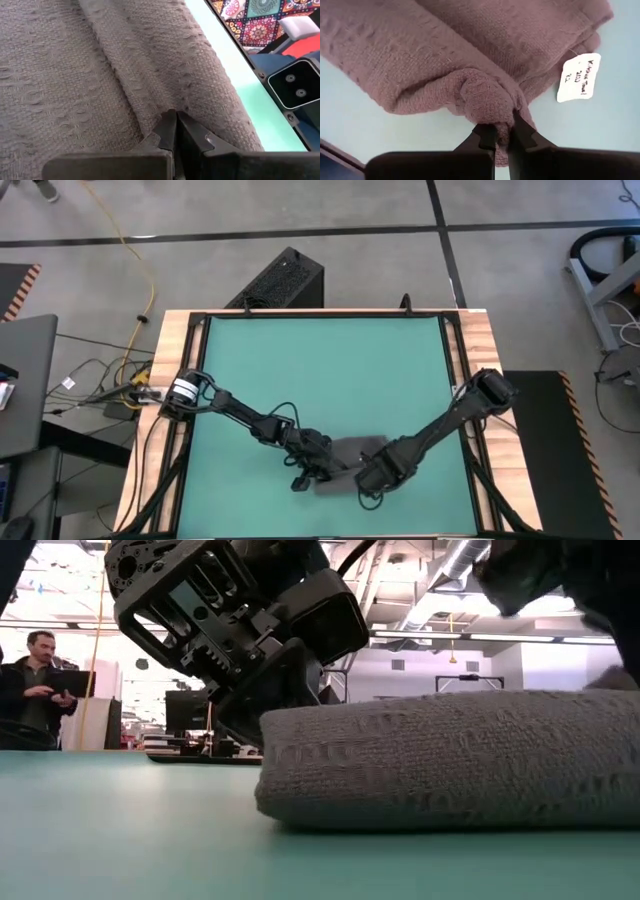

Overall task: Roll towel into tight, uniform cylinder
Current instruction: Roll the gray towel

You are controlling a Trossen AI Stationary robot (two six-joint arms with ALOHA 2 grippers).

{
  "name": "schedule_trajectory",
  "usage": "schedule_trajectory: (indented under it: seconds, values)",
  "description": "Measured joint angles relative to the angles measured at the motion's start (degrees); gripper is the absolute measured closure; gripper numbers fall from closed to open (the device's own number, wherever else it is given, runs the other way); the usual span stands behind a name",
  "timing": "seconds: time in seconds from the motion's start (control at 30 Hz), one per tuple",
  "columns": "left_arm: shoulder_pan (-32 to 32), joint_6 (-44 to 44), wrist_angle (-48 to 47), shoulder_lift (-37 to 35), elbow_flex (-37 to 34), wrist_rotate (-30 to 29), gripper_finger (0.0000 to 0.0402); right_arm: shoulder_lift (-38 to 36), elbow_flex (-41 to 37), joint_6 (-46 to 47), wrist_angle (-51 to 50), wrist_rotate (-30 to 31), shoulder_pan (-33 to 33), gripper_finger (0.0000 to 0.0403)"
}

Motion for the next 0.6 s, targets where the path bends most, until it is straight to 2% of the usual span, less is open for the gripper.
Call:
schedule_trajectory:
  seconds: [0.2,0.43,0.6]
  values:
    - [-0.1,-1.0,-1.5,-1.2,-0.1,0.6,0.0401,0.1,-7.4,-2.6,8.0,-3.6,-2.8,0.0375]
    - [-0.3,-4.0,-2.2,-1.6,-0.1,1.6,0.0401,0.1,-7.8,-5.0,7.7,-3.3,-2.5,0.0375]
    - [-0.5,-5.3,-9.2,-8.0,-0.4,2.8,0.0402,0.1,-8.0,-5.6,6.9,-2.9,-3.0,0.0375]
